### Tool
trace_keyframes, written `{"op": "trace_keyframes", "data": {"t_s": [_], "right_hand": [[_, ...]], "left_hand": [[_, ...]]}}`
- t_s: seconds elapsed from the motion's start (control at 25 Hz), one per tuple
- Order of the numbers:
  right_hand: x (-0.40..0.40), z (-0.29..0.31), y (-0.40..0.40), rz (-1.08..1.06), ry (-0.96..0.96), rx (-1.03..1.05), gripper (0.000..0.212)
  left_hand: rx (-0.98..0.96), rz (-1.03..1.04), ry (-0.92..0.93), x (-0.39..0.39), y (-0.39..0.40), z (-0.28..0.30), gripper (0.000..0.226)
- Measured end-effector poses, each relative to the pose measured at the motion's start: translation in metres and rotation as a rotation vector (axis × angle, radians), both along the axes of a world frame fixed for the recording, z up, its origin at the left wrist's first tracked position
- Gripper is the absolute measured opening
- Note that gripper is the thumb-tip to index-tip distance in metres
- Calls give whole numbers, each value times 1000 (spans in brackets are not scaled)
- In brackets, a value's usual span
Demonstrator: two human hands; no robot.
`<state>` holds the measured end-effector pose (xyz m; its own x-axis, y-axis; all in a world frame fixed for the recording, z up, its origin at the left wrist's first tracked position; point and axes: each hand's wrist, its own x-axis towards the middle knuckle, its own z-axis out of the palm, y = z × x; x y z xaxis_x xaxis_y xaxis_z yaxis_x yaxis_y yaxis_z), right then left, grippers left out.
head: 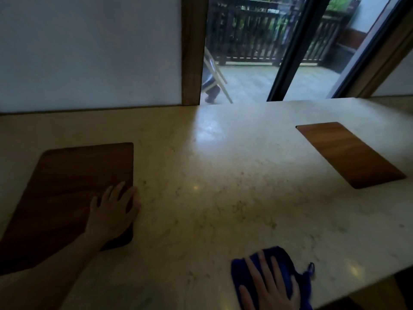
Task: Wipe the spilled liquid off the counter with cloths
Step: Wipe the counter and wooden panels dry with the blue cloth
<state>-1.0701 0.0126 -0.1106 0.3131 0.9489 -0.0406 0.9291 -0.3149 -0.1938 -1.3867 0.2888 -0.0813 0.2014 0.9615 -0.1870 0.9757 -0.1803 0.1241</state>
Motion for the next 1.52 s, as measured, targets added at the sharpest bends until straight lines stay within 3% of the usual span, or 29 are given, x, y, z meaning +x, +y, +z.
{"op": "trace_keyframes", "data": {"t_s": [0.16,0.36,0.6,0.88,1.08,1.2,1.28,1.4,1.52], "right_hand": [[-54,-4,-13,23,21,-4,59],[-86,-5,57,87,-49,40,59],[-62,8,269,84,-110,44,66],[-38,13,559,-35,49,66,77],[-64,8,672,-193,40,60,79],[-86,5,688,-165,36,37,81],[-84,8,676,-28,-3,11,81],[-73,12,628,258,-54,1,74],[-73,16,550,389,-77,-23,70]], "left_hand": [[75,105,-9,-52,17,5,61],[85,179,-29,-86,69,3,62],[99,180,56,-99,82,-27,71],[69,183,176,-100,84,-32,68],[65,177,208,-98,84,-28,67],[67,185,176,-96,84,-27,65],[56,186,154,-95,85,-26,65],[54,203,141,-95,84,-24,67],[36,229,119,-94,85,-23,69]]}}
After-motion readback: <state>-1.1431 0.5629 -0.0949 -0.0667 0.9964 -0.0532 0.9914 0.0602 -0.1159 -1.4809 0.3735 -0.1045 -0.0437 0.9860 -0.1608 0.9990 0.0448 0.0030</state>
